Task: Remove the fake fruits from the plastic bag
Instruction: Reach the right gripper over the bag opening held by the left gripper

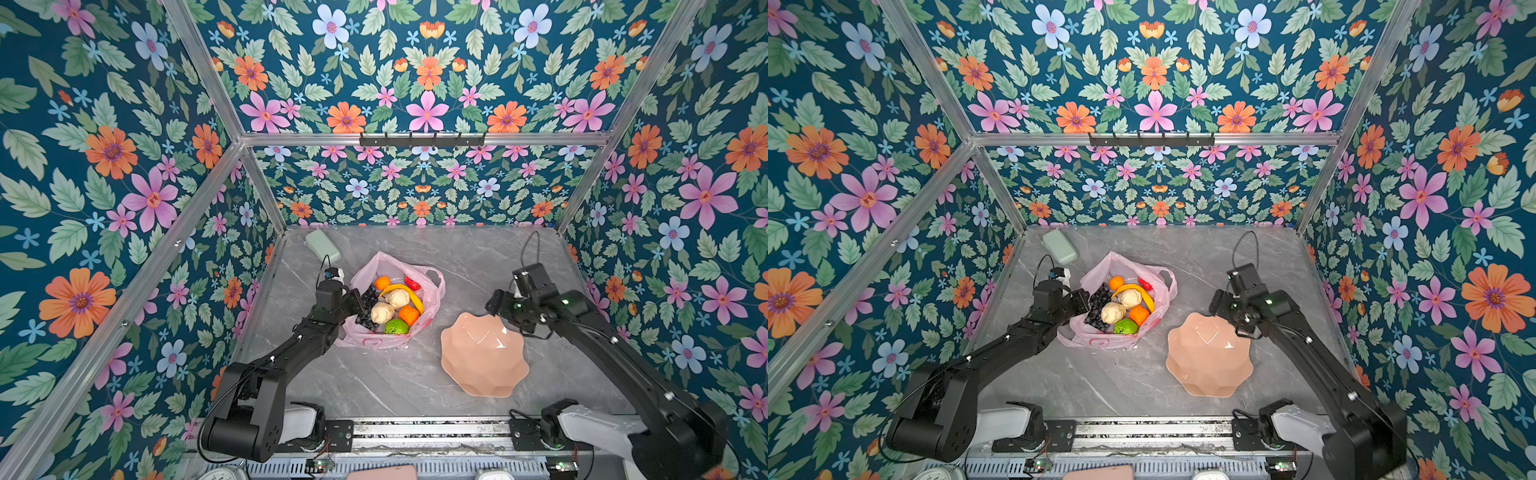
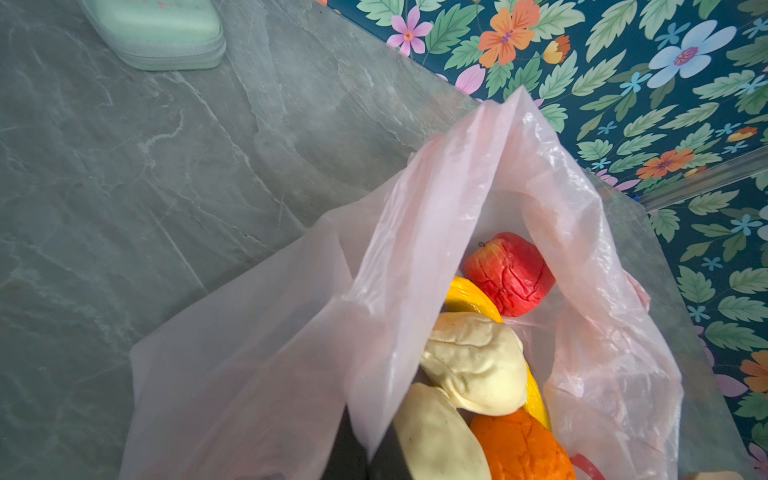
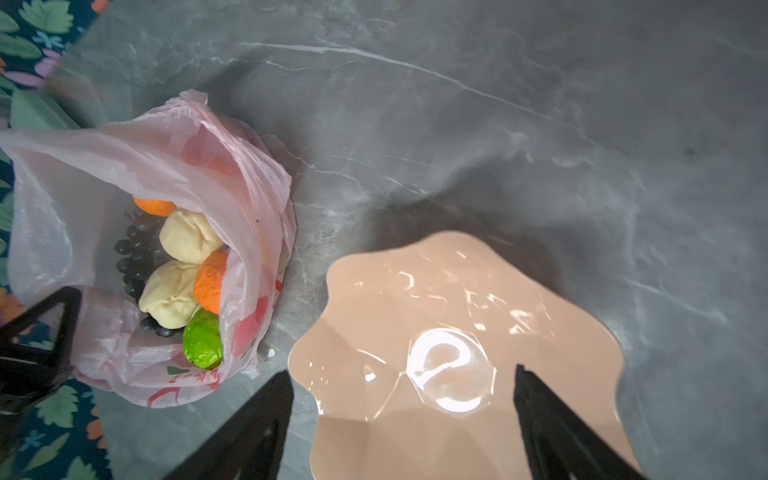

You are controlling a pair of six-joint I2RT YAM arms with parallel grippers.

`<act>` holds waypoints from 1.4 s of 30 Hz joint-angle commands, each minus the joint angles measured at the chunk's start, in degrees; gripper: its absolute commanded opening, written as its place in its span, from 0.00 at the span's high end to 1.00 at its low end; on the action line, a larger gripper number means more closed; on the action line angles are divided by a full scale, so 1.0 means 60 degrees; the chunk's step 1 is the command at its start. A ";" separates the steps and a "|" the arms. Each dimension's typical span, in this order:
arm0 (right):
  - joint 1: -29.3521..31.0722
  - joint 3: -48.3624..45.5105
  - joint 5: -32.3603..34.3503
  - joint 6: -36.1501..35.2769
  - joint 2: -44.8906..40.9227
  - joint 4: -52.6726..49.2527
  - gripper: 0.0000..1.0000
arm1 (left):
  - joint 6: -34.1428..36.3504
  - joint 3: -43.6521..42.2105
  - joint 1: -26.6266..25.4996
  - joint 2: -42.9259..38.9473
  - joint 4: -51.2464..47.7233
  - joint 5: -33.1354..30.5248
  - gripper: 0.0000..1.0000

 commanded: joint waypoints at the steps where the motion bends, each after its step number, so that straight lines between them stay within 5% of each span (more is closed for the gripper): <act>1: 0.0643 0.0944 -0.0176 -0.1121 0.1486 0.1579 0.14 | 0.0034 0.0080 -0.0016 -0.0019 -0.0133 0.0259 1.00; 14: 0.1684 0.5648 -0.1018 -0.3594 0.6885 0.0837 0.08 | 0.0056 0.0738 -0.0310 0.0104 -0.1158 0.0562 1.00; 19: 0.1713 0.6334 0.0289 -0.3695 0.7775 0.0163 0.29 | 0.0093 0.1101 -0.0760 0.0376 -0.1379 0.0415 1.00; 23: 0.1353 0.6139 0.1196 -0.3541 0.7695 0.0011 0.51 | 0.0118 0.1393 -0.1106 0.0597 -0.1427 0.0280 1.00; 26: 0.0704 0.5313 0.0642 -0.3140 0.7176 0.0595 0.60 | 0.0093 0.1522 -0.1335 0.0762 -0.1392 0.0192 1.00; 33: 0.0202 0.4476 -0.0338 -0.2960 0.6700 0.1232 0.57 | -0.0030 0.1583 -0.1740 0.0971 -0.1120 0.0040 1.00; 42: 0.1050 0.5110 0.0472 -0.4484 0.5867 0.0472 0.50 | -0.0251 0.1547 -0.1753 0.0624 -0.1339 -0.0738 1.00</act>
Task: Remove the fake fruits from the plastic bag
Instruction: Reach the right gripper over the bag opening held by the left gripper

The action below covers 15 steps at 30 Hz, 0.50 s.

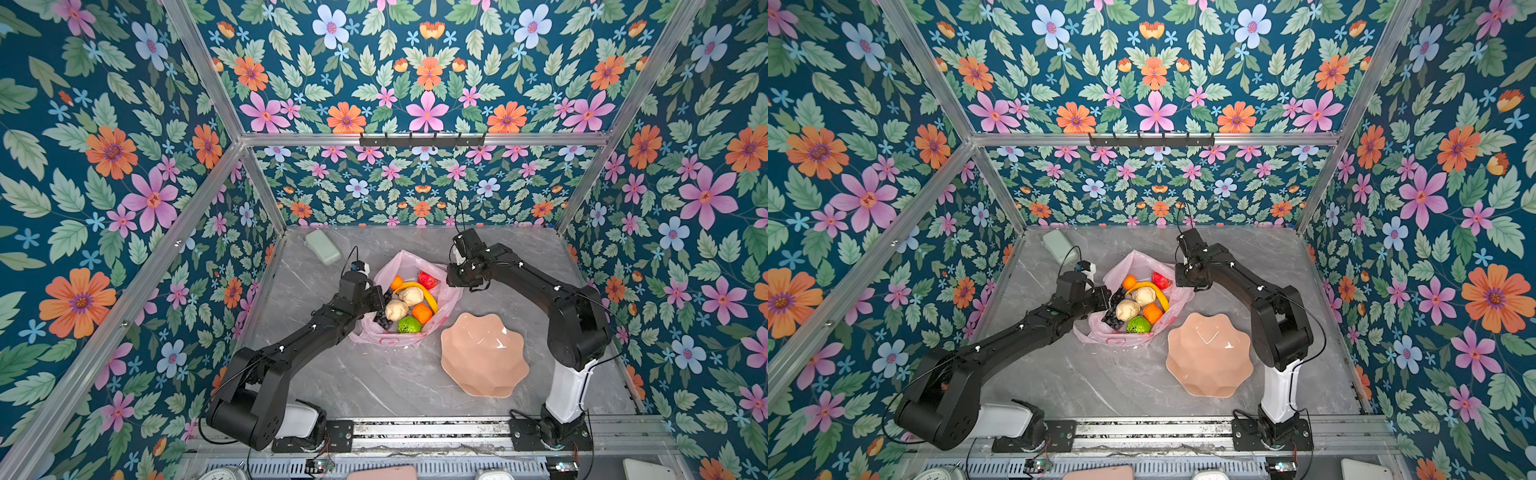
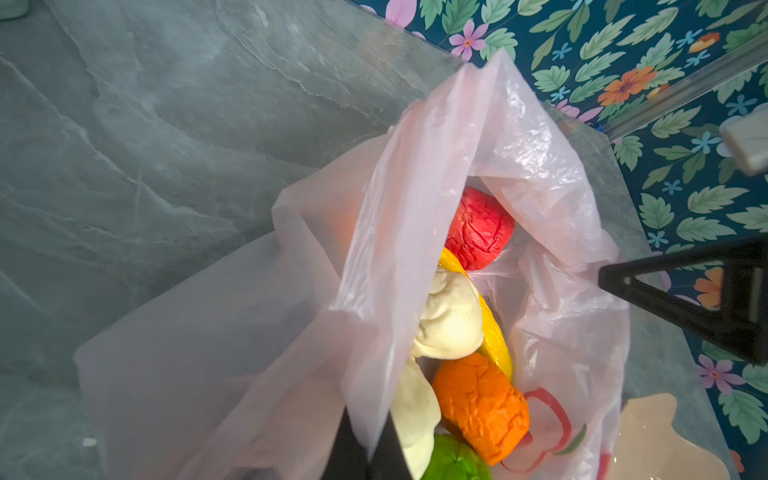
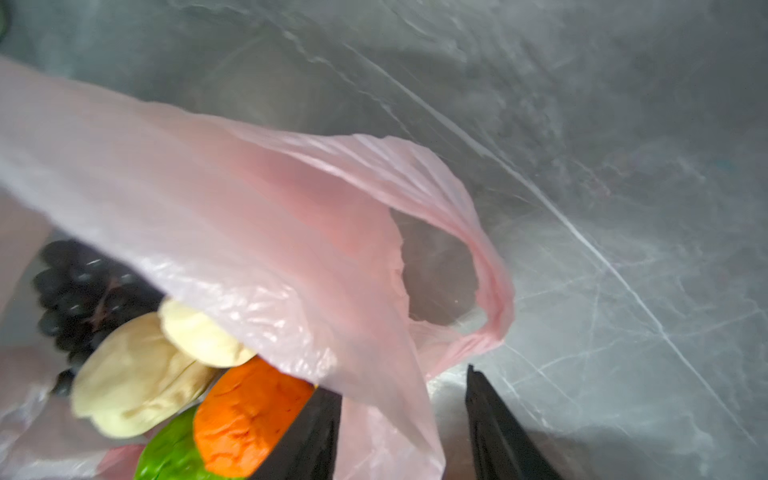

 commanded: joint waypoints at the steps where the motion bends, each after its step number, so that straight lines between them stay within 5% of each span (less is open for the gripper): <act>1: 0.0531 0.0432 0.0551 -0.1379 -0.0172 -0.0490 0.50 | -0.0102 0.0002 0.0016 -0.0091 -0.0020 -0.0442 1.00; 15: 0.1338 0.3972 -0.0163 -0.4389 0.2163 -0.3013 0.55 | -0.0330 0.0047 0.0044 0.0003 0.0038 -0.0599 1.00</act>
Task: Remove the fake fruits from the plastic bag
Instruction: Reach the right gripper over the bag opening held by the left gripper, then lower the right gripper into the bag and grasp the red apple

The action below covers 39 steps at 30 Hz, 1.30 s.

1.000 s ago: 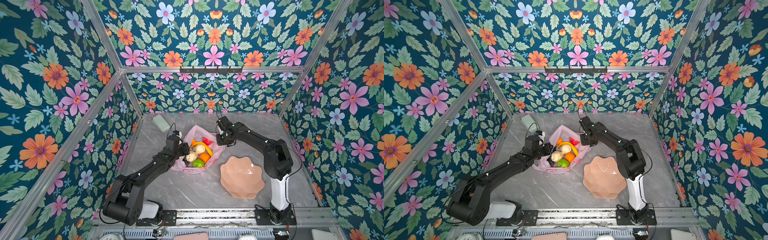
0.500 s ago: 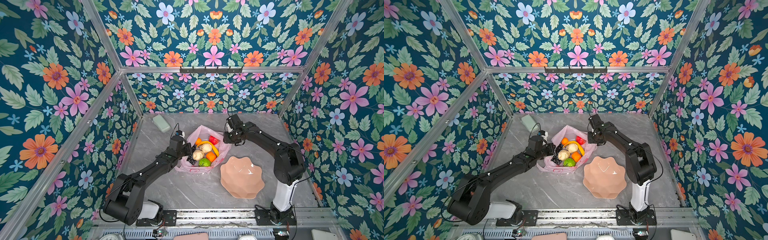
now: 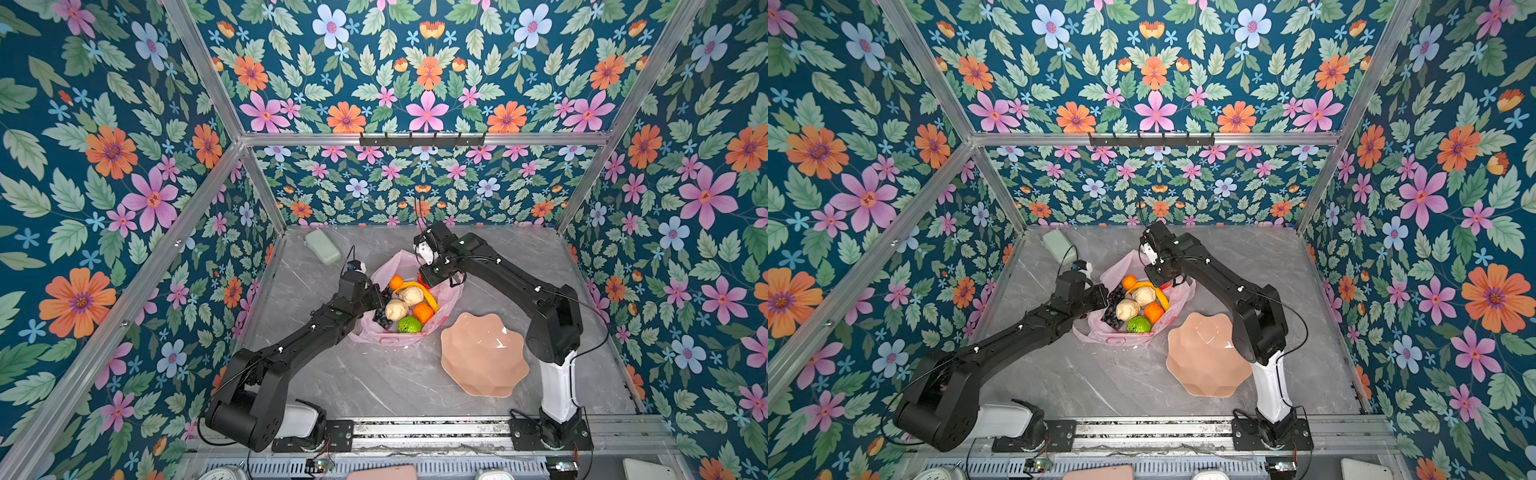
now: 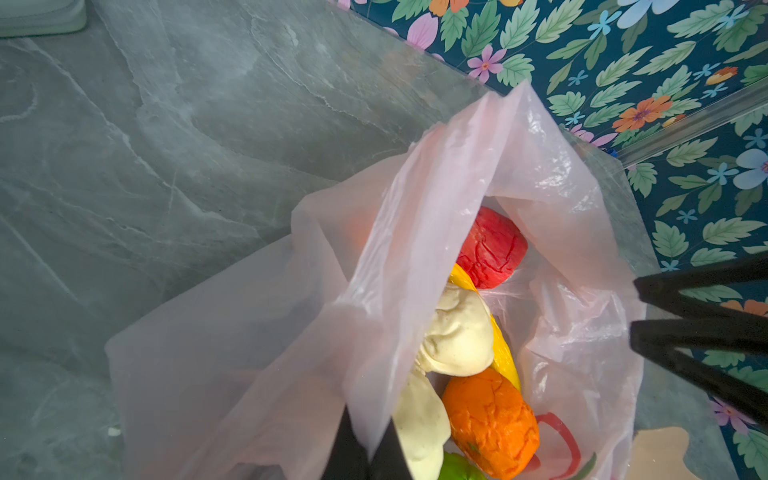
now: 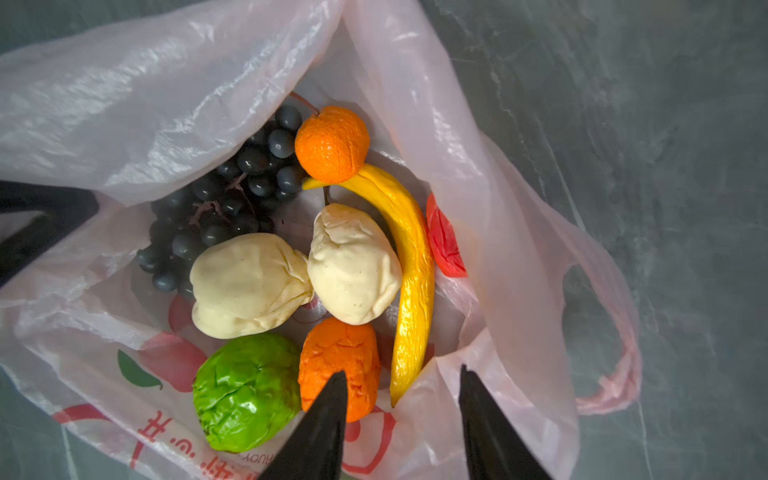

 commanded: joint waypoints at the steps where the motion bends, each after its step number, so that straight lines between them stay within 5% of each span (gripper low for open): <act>1: 0.0001 0.0875 -0.0251 -0.0985 0.0649 -0.1038 0.55 | -0.0060 0.0027 0.0034 0.0052 0.0060 -0.0115 1.00; 15: -0.0058 0.4233 0.0648 -0.1380 0.3379 -0.2276 0.54 | -0.0081 -0.0101 0.0144 0.0032 0.0058 -0.0100 1.00; 22: -0.0222 0.4758 0.1732 -0.1421 0.3811 -0.2237 0.47 | -0.0108 -0.0170 0.0151 0.0020 0.0107 -0.0070 1.00; 33: -0.0398 0.5332 0.1403 -0.1800 0.4405 -0.2330 0.34 | -0.0082 -0.0185 0.0174 0.0047 0.0086 -0.0071 1.00; 39: -0.0363 0.5468 0.1264 -0.1824 0.4495 -0.2516 0.40 | -0.0082 -0.0199 0.0173 0.0066 0.0085 -0.0100 1.00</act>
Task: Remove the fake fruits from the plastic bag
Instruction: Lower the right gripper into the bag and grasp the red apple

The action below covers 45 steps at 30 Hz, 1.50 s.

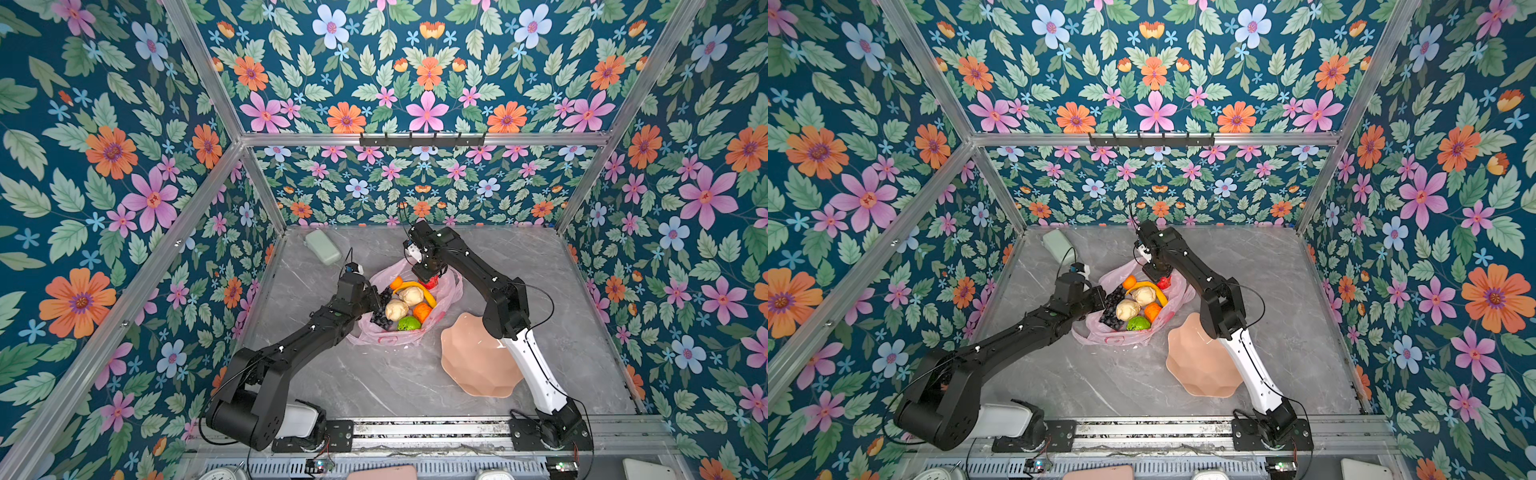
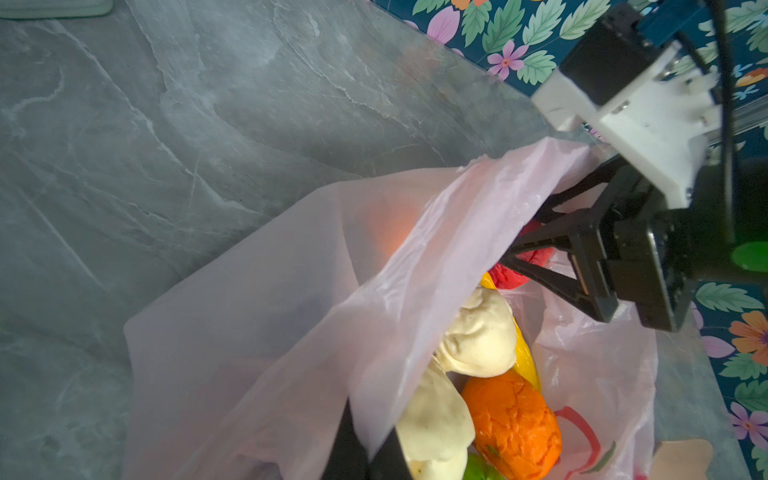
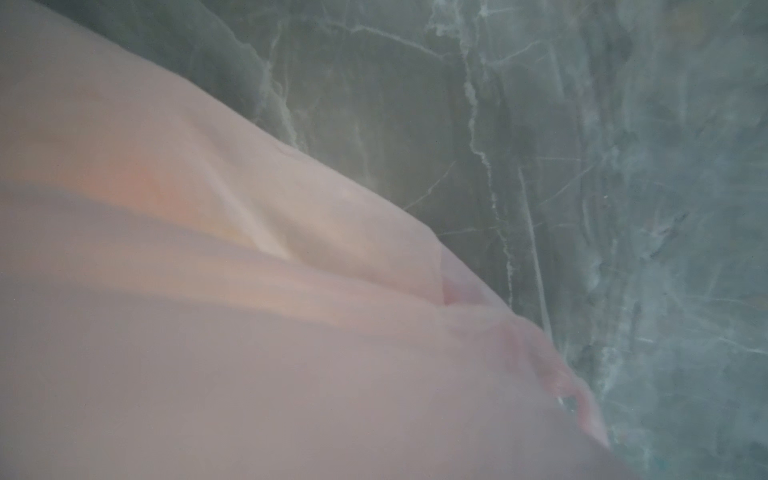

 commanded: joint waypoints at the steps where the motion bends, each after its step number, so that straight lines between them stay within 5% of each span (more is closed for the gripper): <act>1: 0.0050 -0.0042 -0.0087 -0.0051 -0.0182 -0.0272 0.41 | -0.0016 -0.0014 0.0005 0.0021 0.0079 -0.0029 1.00; 40: 0.0189 0.0292 0.1031 -0.0326 0.0776 0.0116 0.27 | -0.0031 0.0025 0.0007 0.0063 0.0038 0.0061 1.00; 45: 0.0197 0.0255 0.1101 -0.0244 0.0843 0.0189 0.33 | -0.0031 0.0021 0.0006 0.0029 0.0028 0.0049 1.00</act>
